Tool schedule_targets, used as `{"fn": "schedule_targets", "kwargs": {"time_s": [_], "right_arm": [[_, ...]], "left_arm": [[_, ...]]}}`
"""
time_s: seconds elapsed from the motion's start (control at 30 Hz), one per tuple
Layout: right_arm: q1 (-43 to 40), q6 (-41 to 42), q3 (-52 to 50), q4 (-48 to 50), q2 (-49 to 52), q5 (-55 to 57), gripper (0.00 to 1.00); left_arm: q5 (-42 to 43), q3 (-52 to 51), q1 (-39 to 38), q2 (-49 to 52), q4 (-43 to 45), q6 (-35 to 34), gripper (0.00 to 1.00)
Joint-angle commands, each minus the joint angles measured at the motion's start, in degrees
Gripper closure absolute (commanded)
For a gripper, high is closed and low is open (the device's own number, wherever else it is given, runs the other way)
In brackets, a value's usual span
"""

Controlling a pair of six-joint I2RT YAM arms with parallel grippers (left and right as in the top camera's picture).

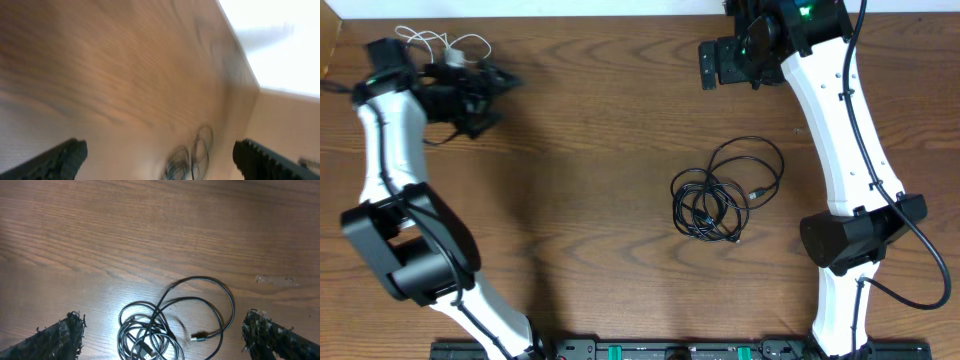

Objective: Untangle cables
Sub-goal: 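Reach the left gripper to the black cable bundle and grasp it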

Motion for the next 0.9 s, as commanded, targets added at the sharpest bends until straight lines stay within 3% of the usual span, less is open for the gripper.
{"fn": "schedule_targets", "kwargs": {"time_s": [0.0, 0.17, 0.4, 0.57, 0.67, 0.87], "right_arm": [[0.17, 0.50, 0.66, -0.15, -1.09, -0.07, 0.01], [0.17, 0.50, 0.66, -0.15, -1.09, -0.09, 0.01], [0.17, 2.84, 0.66, 0.66, -1.09, -1.77, 0.01], [-0.26, -1.79, 0.72, -2.49, -1.62, 1.90, 0.01], [-2.62, 3.39, 0.72, -6.88, -2.56, 10.47, 0.01], [-15.52, 4.52, 0.72, -10.88, -4.50, 9.16, 0.01]], "left_arm": [[-0.63, 0.63, -5.09, -4.76, -6.08, 5.22, 0.02], [-12.81, 0.63, -13.77, -14.40, -16.72, 5.57, 0.02], [-20.59, 0.61, -27.58, -23.89, -22.88, 2.80, 0.02], [-24.30, -0.50, -37.09, -24.30, -23.80, -1.27, 0.02], [-24.65, -2.84, -42.16, -23.39, -22.84, -3.48, 0.02], [-30.10, -7.06, -49.29, -19.80, -17.92, -10.84, 0.02]]}}
